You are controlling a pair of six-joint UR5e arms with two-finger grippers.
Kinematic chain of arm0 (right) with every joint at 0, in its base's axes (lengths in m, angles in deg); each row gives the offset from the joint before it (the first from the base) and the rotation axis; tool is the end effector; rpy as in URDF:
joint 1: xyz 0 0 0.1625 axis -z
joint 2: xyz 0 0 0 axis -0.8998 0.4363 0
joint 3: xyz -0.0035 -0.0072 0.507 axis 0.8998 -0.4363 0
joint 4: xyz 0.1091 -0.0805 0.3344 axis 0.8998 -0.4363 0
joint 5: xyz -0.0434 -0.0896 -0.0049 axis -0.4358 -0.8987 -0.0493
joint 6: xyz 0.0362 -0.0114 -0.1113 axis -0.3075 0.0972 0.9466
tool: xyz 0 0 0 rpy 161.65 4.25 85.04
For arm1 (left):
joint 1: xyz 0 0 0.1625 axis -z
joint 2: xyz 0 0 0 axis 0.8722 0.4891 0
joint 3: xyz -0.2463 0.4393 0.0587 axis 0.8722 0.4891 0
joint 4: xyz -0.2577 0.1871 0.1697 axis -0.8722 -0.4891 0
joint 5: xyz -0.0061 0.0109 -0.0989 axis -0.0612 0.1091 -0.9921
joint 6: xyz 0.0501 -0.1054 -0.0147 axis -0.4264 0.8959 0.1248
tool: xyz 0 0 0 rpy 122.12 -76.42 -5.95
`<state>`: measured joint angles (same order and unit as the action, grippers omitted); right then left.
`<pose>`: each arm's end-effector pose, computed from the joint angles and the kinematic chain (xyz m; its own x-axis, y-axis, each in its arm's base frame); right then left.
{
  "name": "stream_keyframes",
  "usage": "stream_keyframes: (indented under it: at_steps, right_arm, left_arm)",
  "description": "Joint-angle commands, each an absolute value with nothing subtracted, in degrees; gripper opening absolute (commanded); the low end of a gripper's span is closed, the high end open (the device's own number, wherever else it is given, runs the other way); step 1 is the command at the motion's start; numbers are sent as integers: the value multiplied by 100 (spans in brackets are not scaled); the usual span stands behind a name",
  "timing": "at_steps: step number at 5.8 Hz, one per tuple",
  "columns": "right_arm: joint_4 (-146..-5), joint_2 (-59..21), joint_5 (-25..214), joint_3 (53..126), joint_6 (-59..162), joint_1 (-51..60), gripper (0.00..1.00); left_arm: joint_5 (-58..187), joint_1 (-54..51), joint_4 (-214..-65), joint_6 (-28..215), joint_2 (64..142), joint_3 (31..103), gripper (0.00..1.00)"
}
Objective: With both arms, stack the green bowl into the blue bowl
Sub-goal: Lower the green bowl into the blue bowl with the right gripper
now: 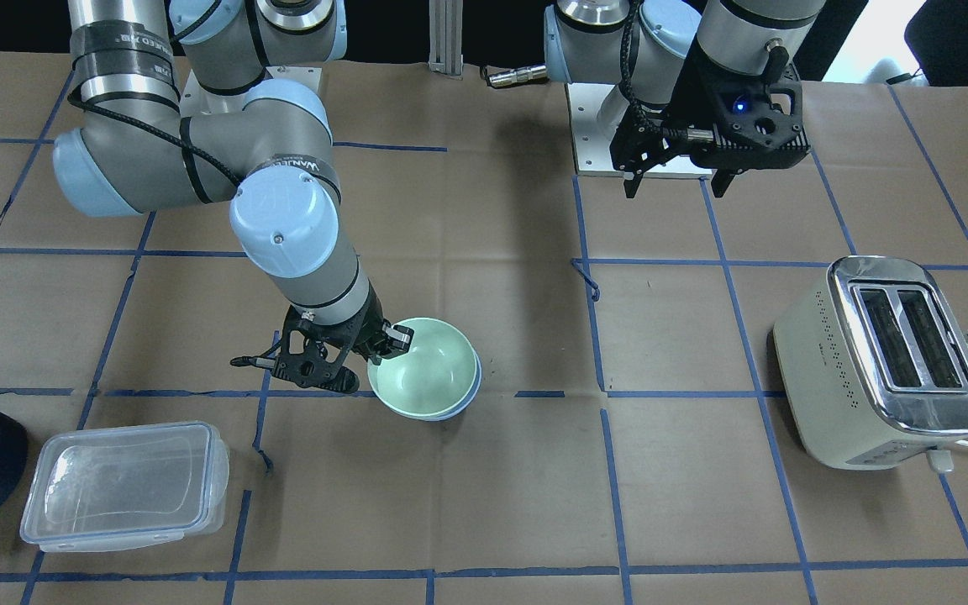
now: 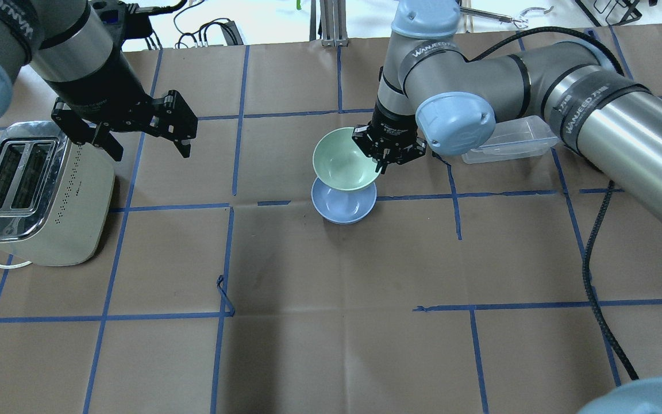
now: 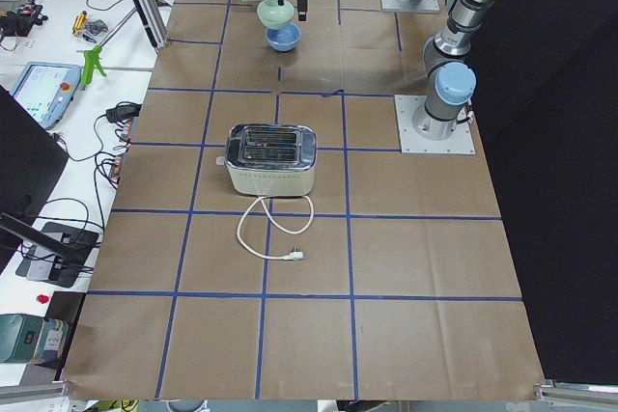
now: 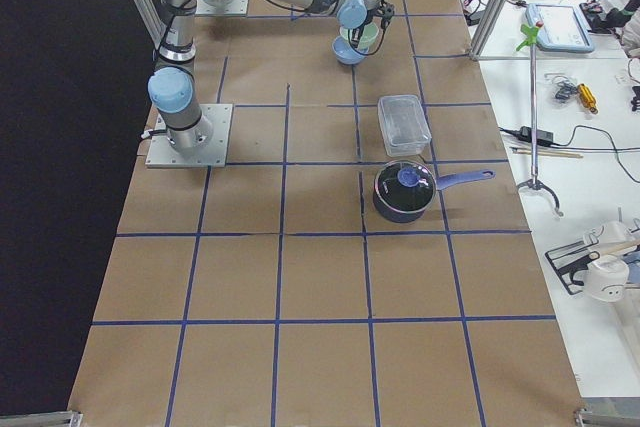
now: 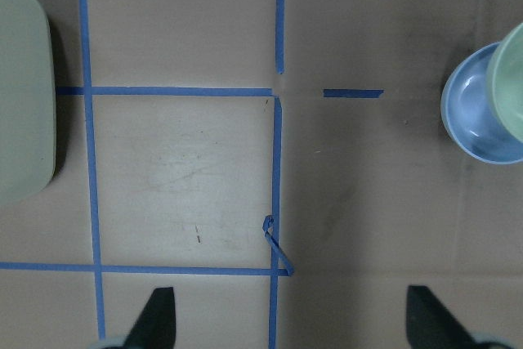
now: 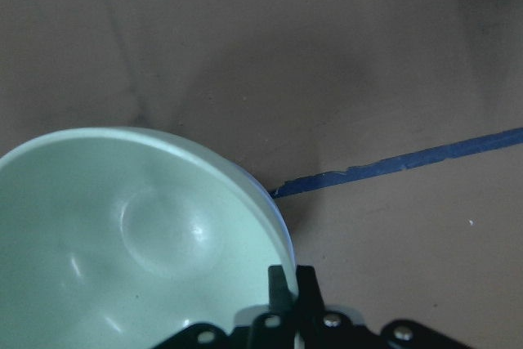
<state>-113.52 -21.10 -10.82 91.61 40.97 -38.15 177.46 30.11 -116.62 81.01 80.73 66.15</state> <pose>0.2702 -0.5392 0.3607 -0.9601 0.2592 -0.1048 0.2501 0.9638 0.0928 -0.1365 -0.4081 0.5661 -0.9995 -0.0218 -0.0225 -0.0220 0.9997 0.0113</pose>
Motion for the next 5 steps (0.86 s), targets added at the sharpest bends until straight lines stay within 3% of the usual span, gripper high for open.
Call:
stream_keyframes:
  at_steps: [1, 2, 4, 5]
  right_arm:
    - [-11609, -2213, -948, 9359, 4087, -3817, 10]
    - [-11626, -2195, -503, 9351, 4043, -3809, 29]
    - [-11574, -2151, -498, 9307, 4060, -3809, 100]
    - [-11539, -2134, -498, 9272, 4060, -3782, 100]
  left_arm:
    - [17752, 3016, -11656, 8103, 8080, 6615, 98]
    - [17743, 3016, -11656, 8103, 8089, 6615, 98]
    - [17743, 3016, -11656, 8103, 8098, 6615, 98]
    - [17752, 3016, -11656, 8103, 8089, 6615, 98]
